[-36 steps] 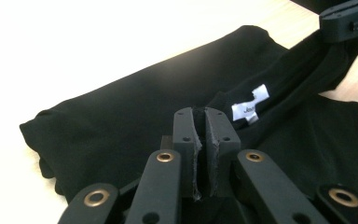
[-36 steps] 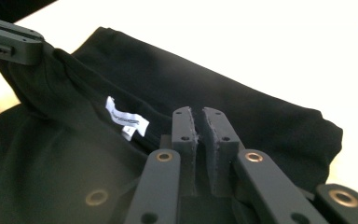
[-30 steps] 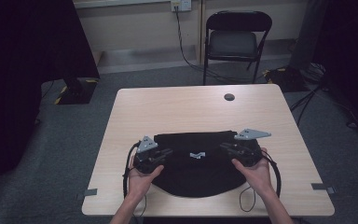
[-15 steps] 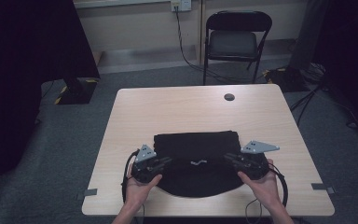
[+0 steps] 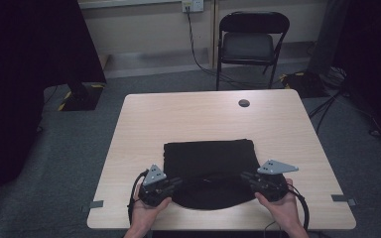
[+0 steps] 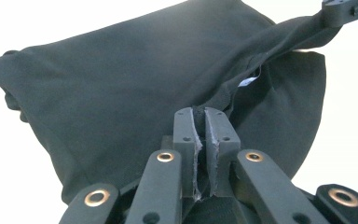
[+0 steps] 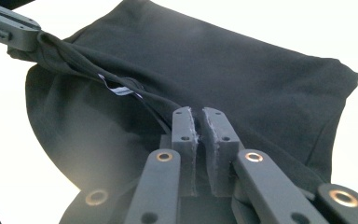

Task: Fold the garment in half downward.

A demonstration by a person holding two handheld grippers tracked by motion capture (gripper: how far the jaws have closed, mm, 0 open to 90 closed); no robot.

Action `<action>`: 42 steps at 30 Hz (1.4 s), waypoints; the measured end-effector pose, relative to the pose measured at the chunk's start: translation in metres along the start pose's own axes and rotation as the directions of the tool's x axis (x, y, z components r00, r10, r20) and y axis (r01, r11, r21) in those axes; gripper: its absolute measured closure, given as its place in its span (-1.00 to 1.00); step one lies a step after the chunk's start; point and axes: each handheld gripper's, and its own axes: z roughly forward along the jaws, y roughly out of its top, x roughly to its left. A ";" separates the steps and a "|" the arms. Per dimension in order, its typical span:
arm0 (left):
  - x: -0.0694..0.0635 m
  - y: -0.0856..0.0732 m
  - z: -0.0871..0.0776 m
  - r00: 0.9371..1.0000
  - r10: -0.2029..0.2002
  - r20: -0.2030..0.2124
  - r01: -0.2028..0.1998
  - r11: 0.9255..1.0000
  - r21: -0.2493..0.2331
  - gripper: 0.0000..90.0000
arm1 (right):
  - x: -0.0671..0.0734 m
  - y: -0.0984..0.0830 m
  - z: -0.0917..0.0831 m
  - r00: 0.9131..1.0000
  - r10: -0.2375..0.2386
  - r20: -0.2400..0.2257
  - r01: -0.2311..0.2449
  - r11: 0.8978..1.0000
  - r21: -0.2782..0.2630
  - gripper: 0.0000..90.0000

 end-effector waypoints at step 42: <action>0.003 -0.002 0.054 0.998 -0.017 -0.062 0.024 0.994 0.111 -0.07 | 0.002 -0.017 0.050 0.994 -0.024 0.109 0.012 0.994 0.109 -0.20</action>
